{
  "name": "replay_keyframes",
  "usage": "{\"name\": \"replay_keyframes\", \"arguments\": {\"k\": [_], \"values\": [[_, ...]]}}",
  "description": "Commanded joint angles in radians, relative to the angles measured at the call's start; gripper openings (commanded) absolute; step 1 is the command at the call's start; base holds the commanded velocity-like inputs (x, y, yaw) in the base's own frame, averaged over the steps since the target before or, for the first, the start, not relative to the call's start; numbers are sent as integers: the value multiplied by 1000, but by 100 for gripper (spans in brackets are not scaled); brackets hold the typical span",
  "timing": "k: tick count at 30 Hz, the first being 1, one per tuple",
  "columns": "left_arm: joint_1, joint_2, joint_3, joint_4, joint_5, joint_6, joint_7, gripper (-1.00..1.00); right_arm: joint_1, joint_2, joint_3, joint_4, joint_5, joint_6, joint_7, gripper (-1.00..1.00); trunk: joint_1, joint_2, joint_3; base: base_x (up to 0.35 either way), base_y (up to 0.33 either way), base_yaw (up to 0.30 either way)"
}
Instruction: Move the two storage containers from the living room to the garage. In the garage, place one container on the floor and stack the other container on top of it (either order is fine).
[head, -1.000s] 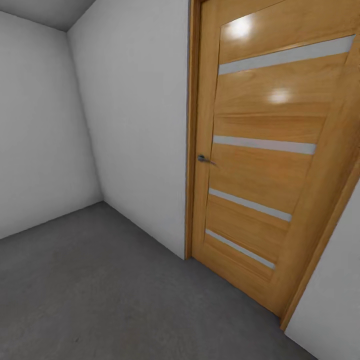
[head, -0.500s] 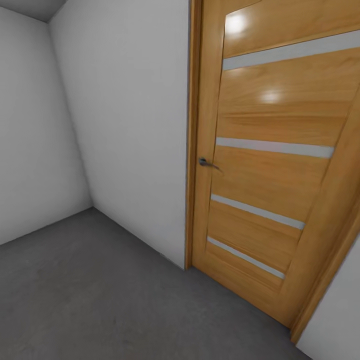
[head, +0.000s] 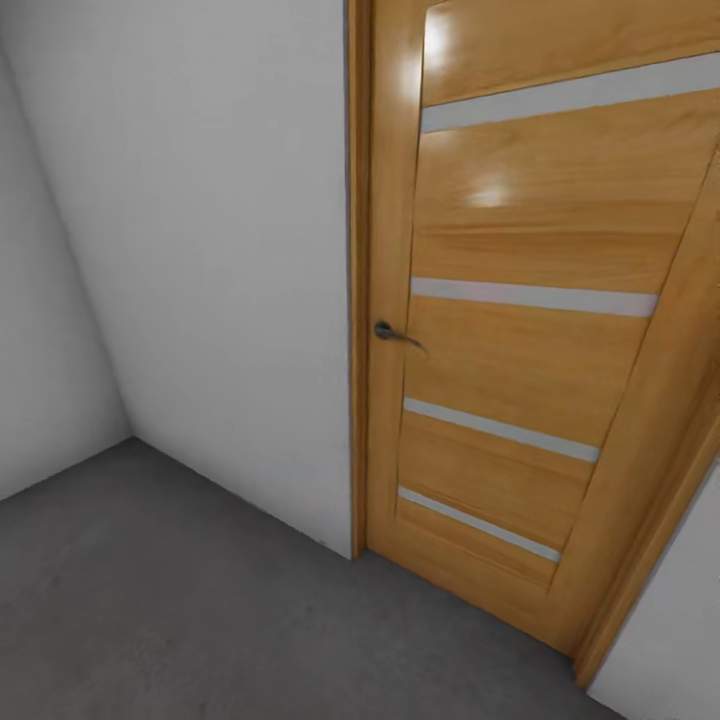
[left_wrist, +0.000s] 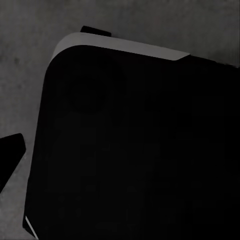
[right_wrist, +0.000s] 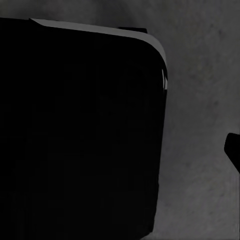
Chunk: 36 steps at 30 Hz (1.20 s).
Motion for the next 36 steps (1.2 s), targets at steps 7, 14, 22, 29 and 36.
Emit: {"name": "replay_keyframes", "arguments": {"k": [7,14,22,29,36], "values": [[0,0,2,0,4,-3,0,100,0,1,0,0,-1,-3,-1,100,1,0,-1,285,237,-288],[0,0,2,-1,4,-3,0,100,0,0,-2,0,-5,-4,-1,100,1,0,-1,279,193,-288],[0,0,2,-4,4,-3,0,100,0,-1,-5,0,-7,-4,-1,100,1,0,-1,134,51,-288],[0,0,2,-4,4,-3,0,100,0,0,-5,0,-7,-3,-1,100,1,0,-1,3,1,-288],[0,0,2,-4,4,-3,0,100,0,0,-6,0,-8,-3,-1,100,1,0,-1,0,0,-288]]}}
